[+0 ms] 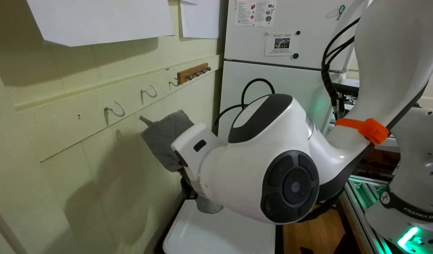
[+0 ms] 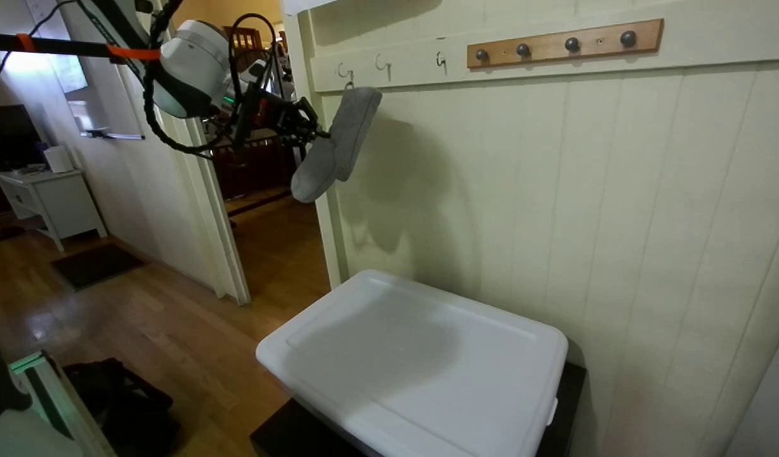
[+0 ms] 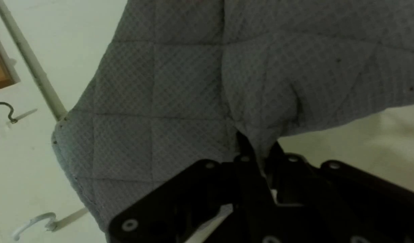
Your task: Hang the mitten on the first left hook
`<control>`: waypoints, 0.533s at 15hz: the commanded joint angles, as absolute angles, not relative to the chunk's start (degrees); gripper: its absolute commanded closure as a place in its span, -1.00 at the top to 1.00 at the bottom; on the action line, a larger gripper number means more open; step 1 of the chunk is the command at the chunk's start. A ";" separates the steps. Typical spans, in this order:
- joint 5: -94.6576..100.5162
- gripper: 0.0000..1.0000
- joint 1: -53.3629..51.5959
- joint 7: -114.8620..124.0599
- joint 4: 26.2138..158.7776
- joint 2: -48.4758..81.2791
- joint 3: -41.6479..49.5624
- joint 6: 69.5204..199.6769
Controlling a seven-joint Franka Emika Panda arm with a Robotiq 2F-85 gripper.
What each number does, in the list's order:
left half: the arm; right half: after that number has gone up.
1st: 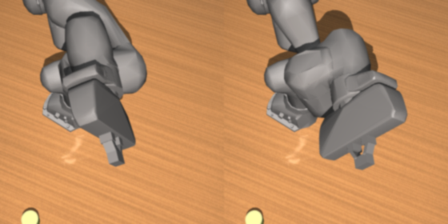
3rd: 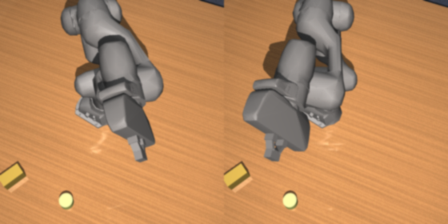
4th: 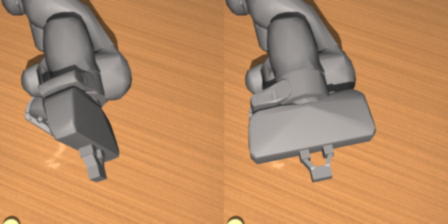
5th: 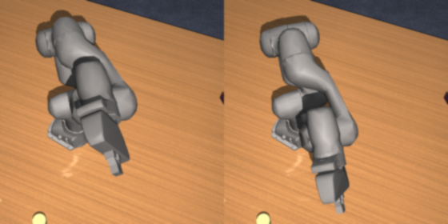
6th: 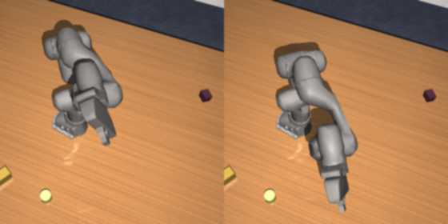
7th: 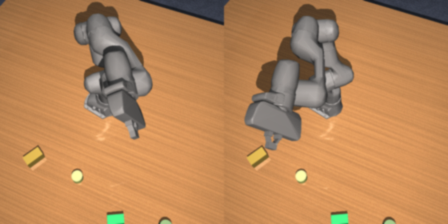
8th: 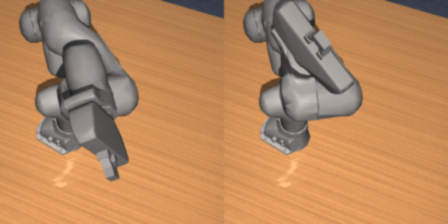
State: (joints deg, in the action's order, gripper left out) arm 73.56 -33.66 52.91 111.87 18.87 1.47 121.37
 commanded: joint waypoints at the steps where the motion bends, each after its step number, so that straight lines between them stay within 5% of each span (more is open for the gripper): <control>1: 77.91 -0.94 -28.66 53.80 110.60 18.74 -5.00 118.55; 7: 79.02 -0.94 -24.10 52.90 109.15 19.13 -10.27 117.97; 8: 79.04 -0.74 -23.70 52.86 108.99 19.12 -10.73 118.03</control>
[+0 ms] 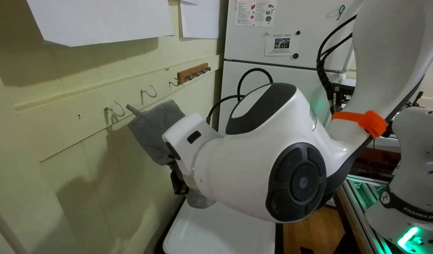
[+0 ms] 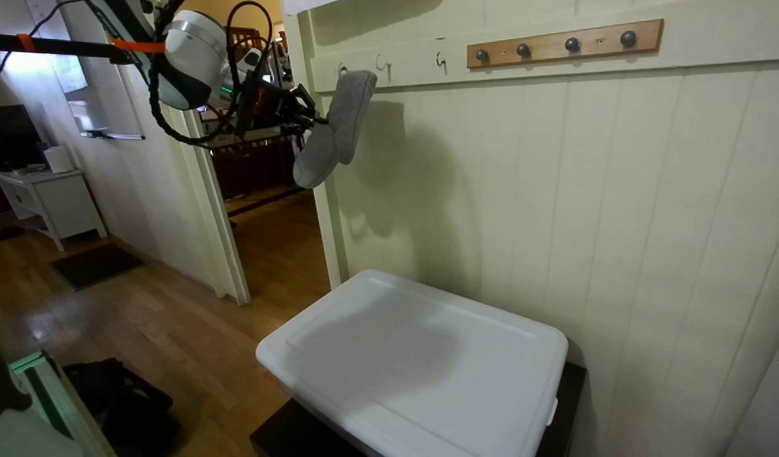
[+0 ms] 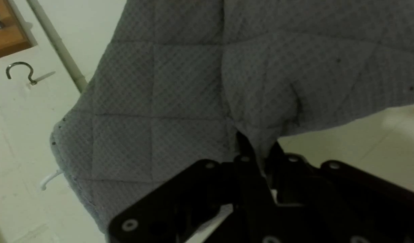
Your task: Hang the mitten on the first left hook
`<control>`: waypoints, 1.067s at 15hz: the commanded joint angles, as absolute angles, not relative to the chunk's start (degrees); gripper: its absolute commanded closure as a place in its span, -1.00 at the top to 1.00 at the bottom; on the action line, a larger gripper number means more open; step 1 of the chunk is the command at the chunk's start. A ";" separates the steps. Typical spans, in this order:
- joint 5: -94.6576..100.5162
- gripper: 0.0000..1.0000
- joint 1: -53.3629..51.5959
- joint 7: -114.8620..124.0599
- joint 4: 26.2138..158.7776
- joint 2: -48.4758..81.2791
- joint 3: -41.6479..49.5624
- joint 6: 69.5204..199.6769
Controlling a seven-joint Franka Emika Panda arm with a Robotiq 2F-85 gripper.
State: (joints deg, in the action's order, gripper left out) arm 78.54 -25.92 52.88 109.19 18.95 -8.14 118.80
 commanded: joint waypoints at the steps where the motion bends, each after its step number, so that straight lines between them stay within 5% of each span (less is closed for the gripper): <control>1: 78.98 -0.74 -23.33 52.85 109.00 19.16 -11.10 118.09; 3: 78.94 -0.74 -23.00 52.84 109.01 19.25 -11.38 118.13; 4: 78.93 -0.94 -22.94 52.84 109.01 19.27 -11.42 118.14; 16: 80.58 -0.94 -20.55 42.03 109.15 15.76 -12.55 117.92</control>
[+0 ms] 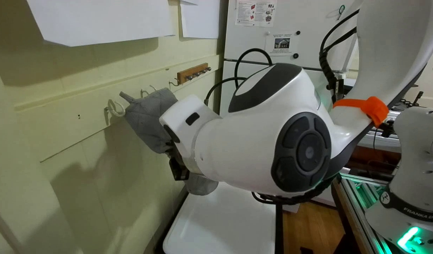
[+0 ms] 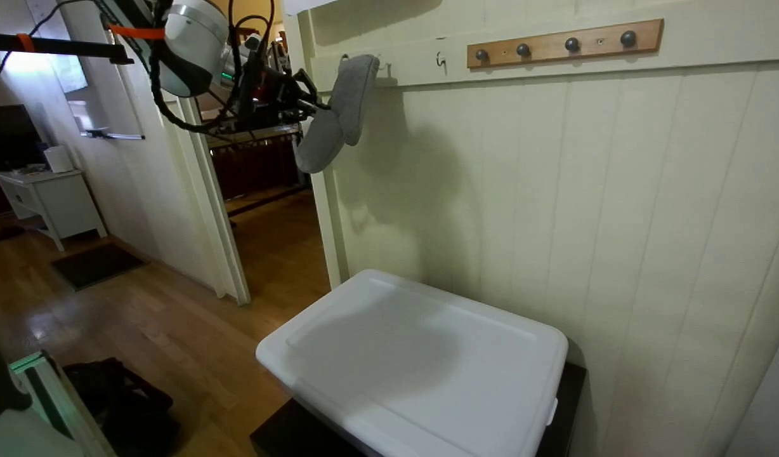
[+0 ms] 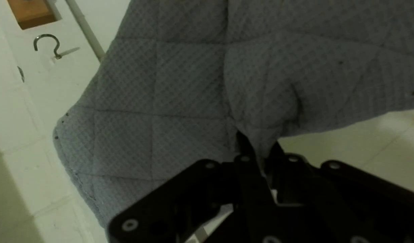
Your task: Hang the mitten on the first left hook
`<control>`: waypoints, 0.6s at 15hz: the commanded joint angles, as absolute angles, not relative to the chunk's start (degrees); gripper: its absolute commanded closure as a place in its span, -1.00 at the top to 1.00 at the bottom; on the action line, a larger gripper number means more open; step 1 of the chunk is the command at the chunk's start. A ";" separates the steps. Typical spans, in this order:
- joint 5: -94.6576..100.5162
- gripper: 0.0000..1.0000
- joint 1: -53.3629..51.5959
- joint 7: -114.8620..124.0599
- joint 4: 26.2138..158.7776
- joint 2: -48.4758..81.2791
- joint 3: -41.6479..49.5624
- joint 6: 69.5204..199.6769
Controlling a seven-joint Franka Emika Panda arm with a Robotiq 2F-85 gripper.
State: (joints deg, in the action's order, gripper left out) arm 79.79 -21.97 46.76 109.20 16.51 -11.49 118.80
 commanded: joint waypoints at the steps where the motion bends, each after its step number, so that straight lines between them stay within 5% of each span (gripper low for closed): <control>1: 80.49 -0.94 -20.34 40.37 109.02 15.71 -12.61 117.92; 9: 80.45 -0.94 -19.84 27.20 107.37 15.81 -13.71 120.47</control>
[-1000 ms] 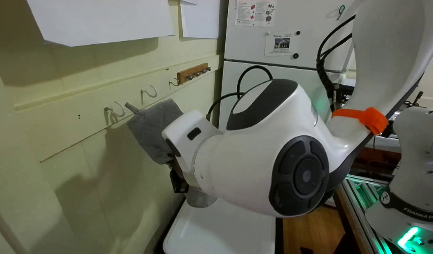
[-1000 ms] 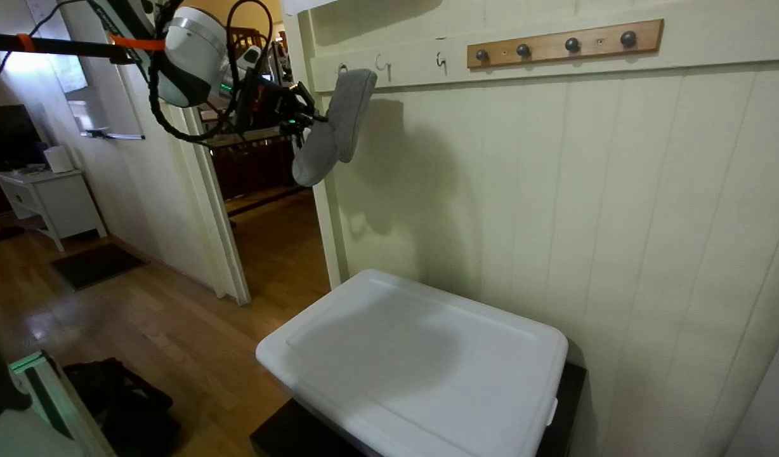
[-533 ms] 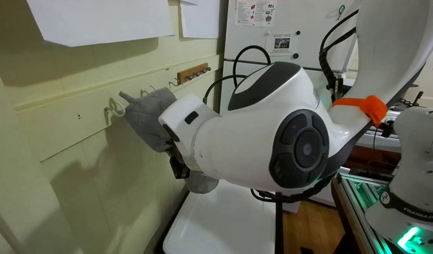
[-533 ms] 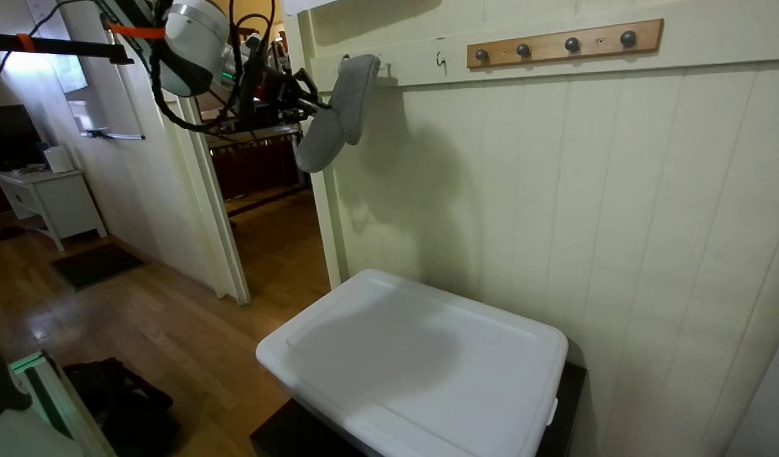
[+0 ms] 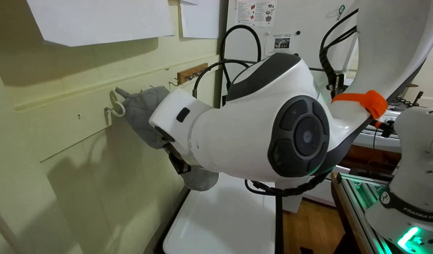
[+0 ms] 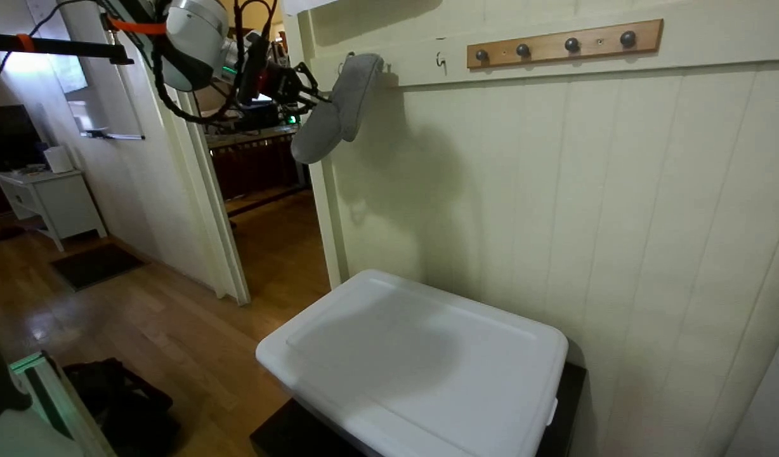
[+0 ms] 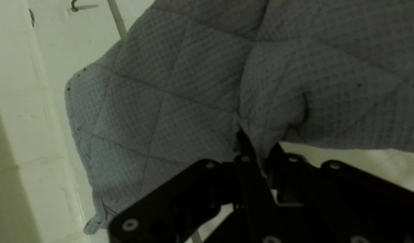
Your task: Hang the mitten on the first left hook
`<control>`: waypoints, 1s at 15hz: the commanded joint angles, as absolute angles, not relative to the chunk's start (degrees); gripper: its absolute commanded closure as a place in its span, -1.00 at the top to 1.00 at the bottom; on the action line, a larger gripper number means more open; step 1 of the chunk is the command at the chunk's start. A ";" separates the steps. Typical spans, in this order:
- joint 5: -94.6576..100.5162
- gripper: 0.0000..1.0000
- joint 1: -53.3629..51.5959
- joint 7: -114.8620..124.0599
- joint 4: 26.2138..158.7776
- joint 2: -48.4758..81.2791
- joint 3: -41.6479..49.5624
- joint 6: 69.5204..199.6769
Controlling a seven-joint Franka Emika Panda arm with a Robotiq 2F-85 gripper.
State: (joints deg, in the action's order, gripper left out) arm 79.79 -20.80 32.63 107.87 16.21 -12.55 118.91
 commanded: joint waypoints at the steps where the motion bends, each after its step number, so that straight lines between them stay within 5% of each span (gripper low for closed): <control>1: 80.42 -0.94 -19.84 25.64 107.26 15.84 -13.86 120.62; 15: 78.57 -0.94 -19.61 2.53 107.00 15.27 -15.50 121.37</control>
